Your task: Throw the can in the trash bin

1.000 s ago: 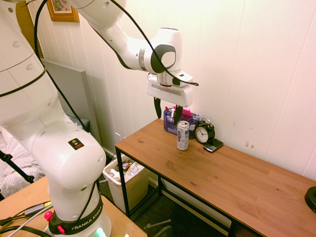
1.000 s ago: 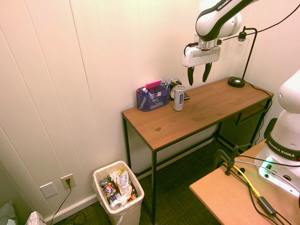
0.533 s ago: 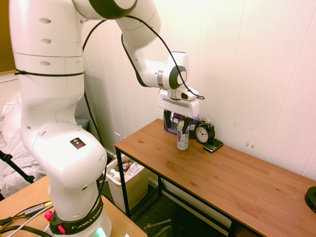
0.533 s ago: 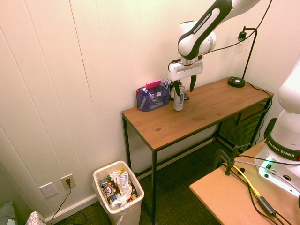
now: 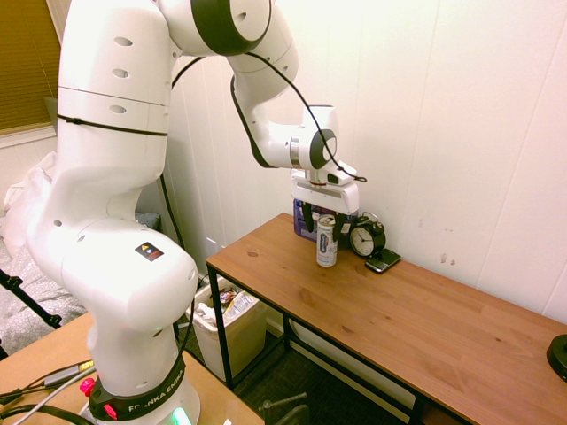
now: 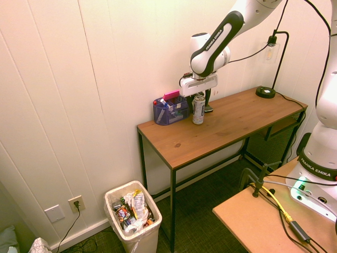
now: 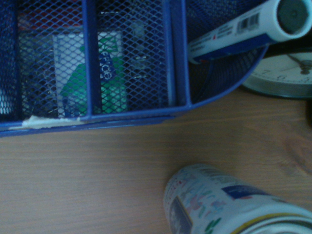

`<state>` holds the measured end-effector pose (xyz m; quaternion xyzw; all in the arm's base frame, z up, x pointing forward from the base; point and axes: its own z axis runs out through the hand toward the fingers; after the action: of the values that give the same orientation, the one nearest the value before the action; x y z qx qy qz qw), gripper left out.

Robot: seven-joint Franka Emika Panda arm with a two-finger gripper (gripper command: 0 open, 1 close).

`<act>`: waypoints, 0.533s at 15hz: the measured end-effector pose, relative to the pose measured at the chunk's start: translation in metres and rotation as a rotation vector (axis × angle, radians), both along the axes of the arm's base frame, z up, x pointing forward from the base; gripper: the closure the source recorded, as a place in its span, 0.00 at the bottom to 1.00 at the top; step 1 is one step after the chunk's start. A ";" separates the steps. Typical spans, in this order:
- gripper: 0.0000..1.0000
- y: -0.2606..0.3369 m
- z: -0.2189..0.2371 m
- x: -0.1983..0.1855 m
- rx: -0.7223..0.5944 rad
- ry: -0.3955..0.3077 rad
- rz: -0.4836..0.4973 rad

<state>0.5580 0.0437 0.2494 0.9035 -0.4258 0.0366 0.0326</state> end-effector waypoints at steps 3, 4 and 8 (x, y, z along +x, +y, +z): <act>1.00 -0.006 0.002 0.001 0.016 -0.004 -0.007; 1.00 -0.006 0.001 0.000 0.019 -0.003 -0.005; 1.00 0.001 0.001 -0.005 0.034 0.000 0.011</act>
<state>0.5531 0.0452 0.2504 0.9062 -0.4215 0.0293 0.0170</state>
